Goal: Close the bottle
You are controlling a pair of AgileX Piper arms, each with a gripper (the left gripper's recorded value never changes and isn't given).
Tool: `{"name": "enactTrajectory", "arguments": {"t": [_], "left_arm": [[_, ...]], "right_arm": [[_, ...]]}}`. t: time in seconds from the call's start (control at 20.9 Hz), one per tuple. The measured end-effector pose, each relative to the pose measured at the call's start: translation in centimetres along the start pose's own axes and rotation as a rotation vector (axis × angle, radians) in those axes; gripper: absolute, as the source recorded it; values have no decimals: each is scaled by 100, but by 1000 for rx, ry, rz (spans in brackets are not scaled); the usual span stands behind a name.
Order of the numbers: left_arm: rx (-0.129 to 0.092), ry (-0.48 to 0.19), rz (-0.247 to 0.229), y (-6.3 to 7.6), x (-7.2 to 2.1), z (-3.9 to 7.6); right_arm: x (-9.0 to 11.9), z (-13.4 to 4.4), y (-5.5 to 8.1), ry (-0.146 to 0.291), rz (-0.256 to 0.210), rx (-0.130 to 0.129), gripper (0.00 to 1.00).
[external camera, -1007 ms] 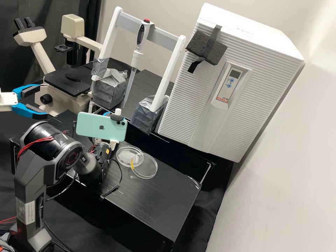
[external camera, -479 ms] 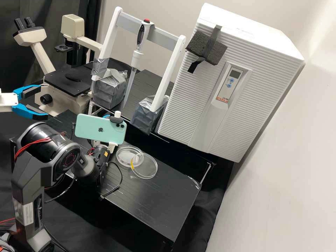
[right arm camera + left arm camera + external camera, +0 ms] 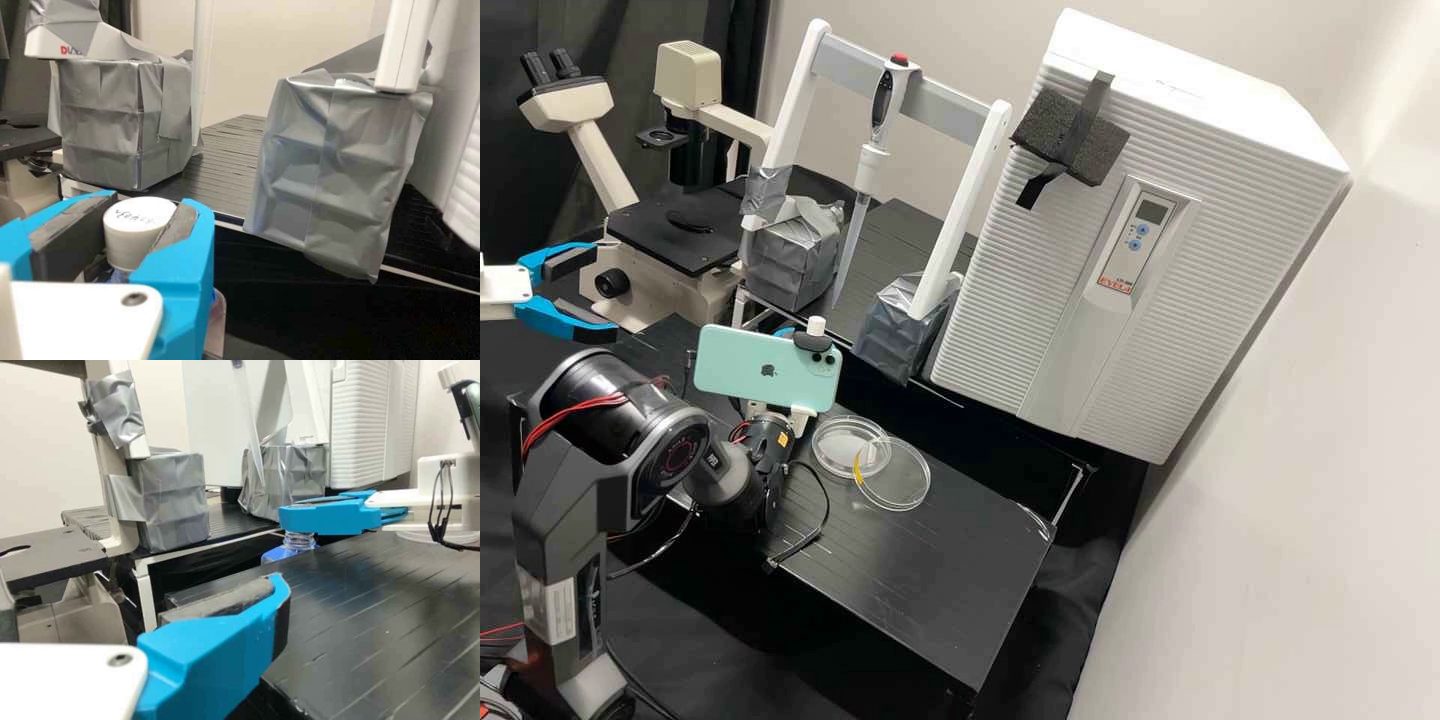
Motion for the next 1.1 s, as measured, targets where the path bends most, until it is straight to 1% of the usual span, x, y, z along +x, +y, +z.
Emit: {"name": "enactTrajectory", "arguments": {"t": [0.29,0.34,0.62,0.81,1.1], "left_arm": [[0,0,0,0,0,0],[0,0,0,0,0,0],[0,0,0,0,0,0],[0,0,0,0,0,0],[0,0,0,0,0,0]], "right_arm": [[2,-3,-2,0,0,1,0],[4,-7,-7,1,-2,1,100],[14,-22,-18,0,2,9,100],[13,-35,-14,5,3,3,100],[-8,-92,33,21,21,-8,100]]}}
